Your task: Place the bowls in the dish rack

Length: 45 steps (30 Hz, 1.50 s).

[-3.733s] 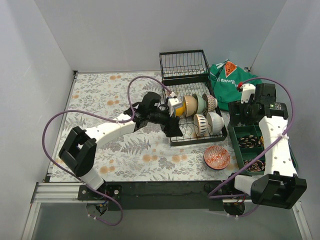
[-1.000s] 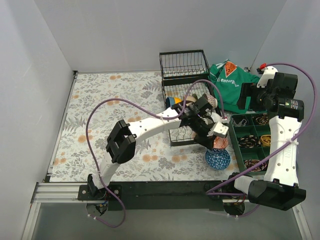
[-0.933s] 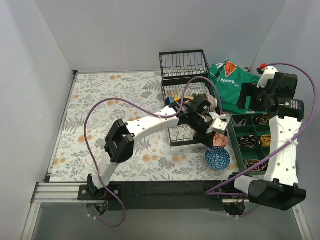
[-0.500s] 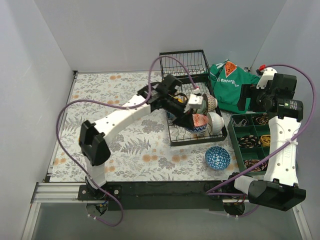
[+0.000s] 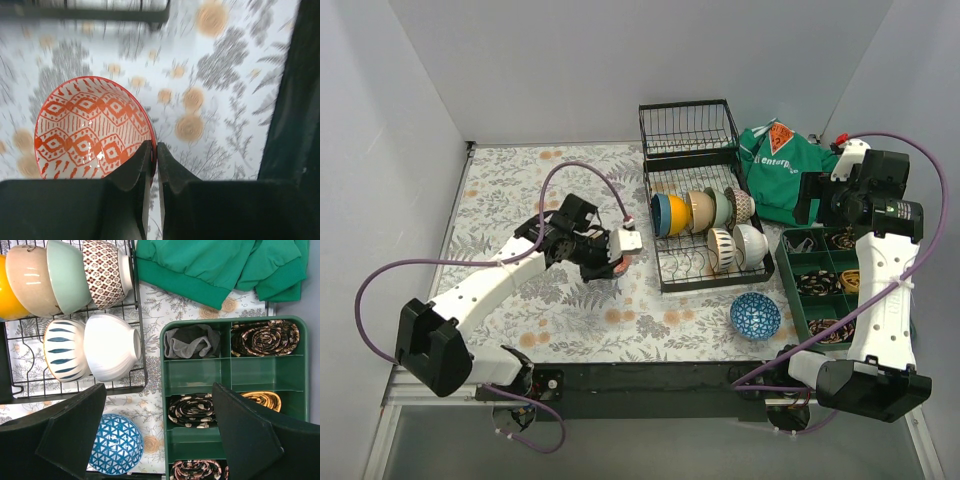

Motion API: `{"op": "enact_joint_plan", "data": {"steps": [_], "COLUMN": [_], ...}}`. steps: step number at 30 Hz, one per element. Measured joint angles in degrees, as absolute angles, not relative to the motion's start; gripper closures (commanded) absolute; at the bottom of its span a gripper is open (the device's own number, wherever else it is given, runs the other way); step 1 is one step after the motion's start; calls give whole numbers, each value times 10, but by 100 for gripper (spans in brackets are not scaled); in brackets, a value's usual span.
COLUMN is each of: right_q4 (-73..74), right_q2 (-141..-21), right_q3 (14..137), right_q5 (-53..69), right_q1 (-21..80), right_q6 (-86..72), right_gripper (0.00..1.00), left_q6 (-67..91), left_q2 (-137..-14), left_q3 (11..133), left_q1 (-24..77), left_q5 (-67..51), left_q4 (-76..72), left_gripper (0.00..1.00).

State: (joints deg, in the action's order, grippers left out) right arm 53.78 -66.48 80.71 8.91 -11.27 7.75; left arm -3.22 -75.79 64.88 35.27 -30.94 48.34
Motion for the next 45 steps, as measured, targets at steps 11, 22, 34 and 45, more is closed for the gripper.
{"op": "enact_joint_plan", "data": {"steps": [11,22,34,45], "right_q4": [537,534,525,524], "right_q2": [-693,-694,-692,-690], "right_q3": [809,809,798,798], "right_q5": [89,89,89,85], "right_q1": [-113,-113,-113,-117], "right_q6": [78,79,82,84], "right_gripper": [5,5,5,5], "left_q6": [-24,-21,-16,-11], "left_q2": [-757,-779,-810,-831], "left_q3": [492,454,468,475], "left_q1": [309,308,309,308], "left_q5": [-213,-149,-107,-88], "left_q4": [377,295,275,262], "left_gripper": [85,90,86,75]}}
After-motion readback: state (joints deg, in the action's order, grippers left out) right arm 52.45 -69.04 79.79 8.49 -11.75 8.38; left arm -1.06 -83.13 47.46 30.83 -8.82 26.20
